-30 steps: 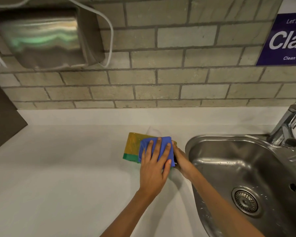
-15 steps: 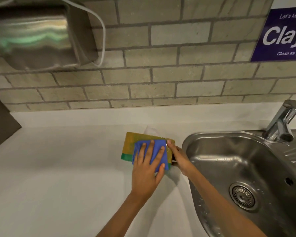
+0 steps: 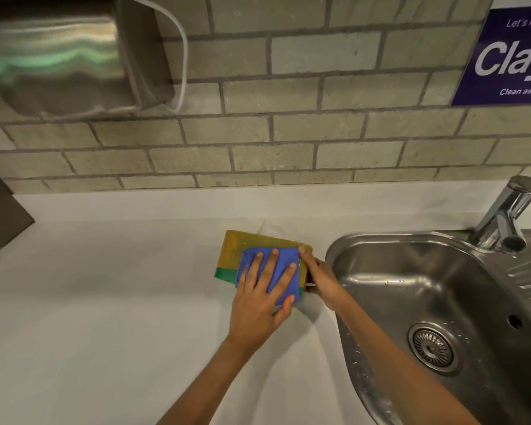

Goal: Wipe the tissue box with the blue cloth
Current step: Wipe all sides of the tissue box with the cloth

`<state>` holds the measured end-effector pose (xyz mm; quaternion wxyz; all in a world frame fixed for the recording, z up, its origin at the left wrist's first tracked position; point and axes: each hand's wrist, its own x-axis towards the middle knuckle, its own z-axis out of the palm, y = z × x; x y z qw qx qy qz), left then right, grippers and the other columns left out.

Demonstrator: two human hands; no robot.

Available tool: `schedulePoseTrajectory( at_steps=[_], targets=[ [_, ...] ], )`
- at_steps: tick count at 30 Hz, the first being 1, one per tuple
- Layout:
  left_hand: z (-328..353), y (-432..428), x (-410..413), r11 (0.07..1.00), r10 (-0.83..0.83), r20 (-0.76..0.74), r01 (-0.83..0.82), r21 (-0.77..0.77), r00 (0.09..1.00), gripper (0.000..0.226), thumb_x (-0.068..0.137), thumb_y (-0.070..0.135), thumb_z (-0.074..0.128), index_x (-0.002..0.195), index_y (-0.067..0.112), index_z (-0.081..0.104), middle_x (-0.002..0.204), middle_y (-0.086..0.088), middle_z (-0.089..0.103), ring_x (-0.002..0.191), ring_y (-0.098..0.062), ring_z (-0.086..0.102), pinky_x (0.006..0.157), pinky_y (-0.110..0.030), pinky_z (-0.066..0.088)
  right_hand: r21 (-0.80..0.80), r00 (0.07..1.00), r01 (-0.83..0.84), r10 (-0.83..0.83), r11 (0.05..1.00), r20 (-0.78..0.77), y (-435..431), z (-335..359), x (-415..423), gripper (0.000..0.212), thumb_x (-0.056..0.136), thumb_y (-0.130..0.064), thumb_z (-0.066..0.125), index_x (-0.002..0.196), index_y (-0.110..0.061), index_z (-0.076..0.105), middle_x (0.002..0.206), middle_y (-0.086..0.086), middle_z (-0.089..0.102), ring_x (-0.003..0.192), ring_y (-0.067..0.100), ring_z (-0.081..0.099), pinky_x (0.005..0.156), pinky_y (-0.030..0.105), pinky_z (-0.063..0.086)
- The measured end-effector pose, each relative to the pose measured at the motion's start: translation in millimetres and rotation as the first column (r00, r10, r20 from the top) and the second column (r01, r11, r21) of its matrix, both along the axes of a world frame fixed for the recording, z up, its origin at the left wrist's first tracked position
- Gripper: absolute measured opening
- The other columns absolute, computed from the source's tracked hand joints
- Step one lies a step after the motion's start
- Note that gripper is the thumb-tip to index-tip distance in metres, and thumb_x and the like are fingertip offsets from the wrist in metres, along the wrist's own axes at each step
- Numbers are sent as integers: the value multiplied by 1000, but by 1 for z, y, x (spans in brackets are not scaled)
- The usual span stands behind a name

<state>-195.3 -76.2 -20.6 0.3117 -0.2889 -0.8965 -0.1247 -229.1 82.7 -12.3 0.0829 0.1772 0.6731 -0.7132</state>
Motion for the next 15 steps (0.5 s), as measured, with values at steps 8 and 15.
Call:
schedulePoseTrajectory(
  at_steps=[8,15],
  targets=[
    [2,-33,-12,847,152,318,-289,445,936,52,93,41,33,143,28,31,151,-16,33,140,-36,26,109,-50,36,-10,1000,4,-4,1000,-17,-3,0,-4,71,78,-53,60,130,-6,47,118,10,63,96,21,64,72,27,54],
    [19,9,-4,741,239,490,-483,466,839,58,95,42,23,146,16,30,155,-21,22,141,-43,18,117,-52,19,87,981,141,-127,986,-146,-25,1,-2,79,59,-58,74,118,-11,51,116,5,64,101,19,64,79,26,55]
  ],
)
